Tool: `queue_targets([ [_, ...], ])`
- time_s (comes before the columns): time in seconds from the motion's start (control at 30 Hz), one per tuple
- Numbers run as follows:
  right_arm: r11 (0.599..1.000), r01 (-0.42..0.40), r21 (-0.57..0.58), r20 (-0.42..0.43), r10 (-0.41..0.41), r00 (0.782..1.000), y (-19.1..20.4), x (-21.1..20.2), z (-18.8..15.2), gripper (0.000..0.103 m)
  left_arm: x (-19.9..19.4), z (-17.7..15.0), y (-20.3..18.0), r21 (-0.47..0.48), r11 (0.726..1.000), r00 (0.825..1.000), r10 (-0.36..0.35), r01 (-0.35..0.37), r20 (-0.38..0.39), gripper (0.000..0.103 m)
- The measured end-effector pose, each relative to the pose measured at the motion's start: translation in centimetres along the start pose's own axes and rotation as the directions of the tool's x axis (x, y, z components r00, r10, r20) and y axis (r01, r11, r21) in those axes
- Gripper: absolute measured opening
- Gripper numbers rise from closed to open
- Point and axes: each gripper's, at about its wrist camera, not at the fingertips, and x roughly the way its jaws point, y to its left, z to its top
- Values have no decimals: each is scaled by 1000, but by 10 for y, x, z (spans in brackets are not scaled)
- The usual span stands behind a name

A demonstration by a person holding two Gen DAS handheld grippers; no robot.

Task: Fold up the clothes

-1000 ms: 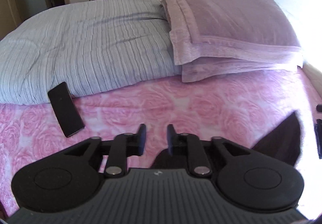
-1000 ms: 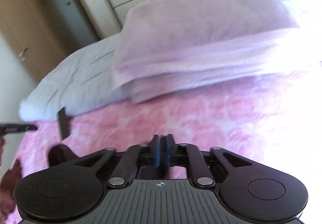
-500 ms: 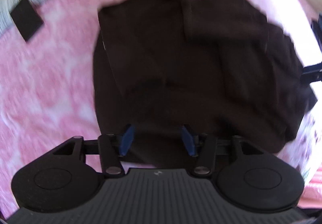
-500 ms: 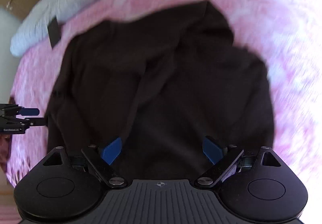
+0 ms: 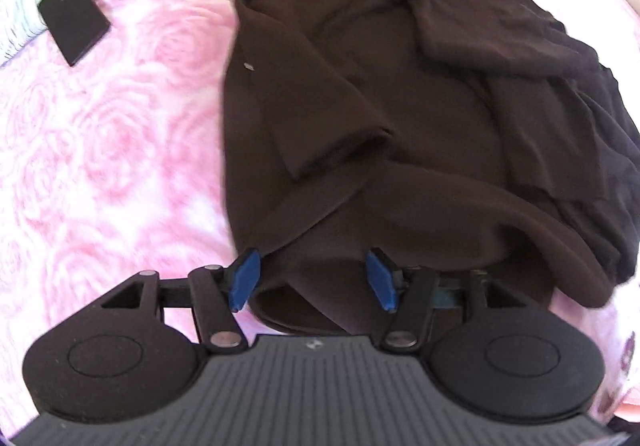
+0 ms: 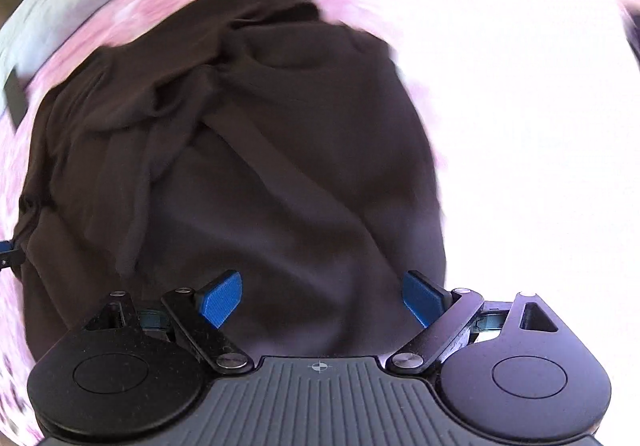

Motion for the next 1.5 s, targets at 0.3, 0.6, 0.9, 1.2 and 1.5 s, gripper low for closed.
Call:
queue_targets([
  [0.3,932,-165,322,99,141,985,-4,-2,-61,90,29,16,30,-36,989,989,-143,142,-37,12],
  [0.6,896,-174,409,146,124,981,3,-1,-46,9,-70,-44,56,-26,996,996,-81,82,32,5],
  [0.9,969,-50,243,32,44,999,1,-54,-69,6,-120,-184,49,-150,983,968,-135,105,-210,5],
  [1.2,973,36,226,-43,-27,999,-28,-64,-87,7,-121,-178,48,-110,982,931,-181,153,-317,14],
  [1.5,960,89,267,26,-99,995,-61,-68,-77,81,-72,-18,5,73,985,985,-149,155,-87,47],
])
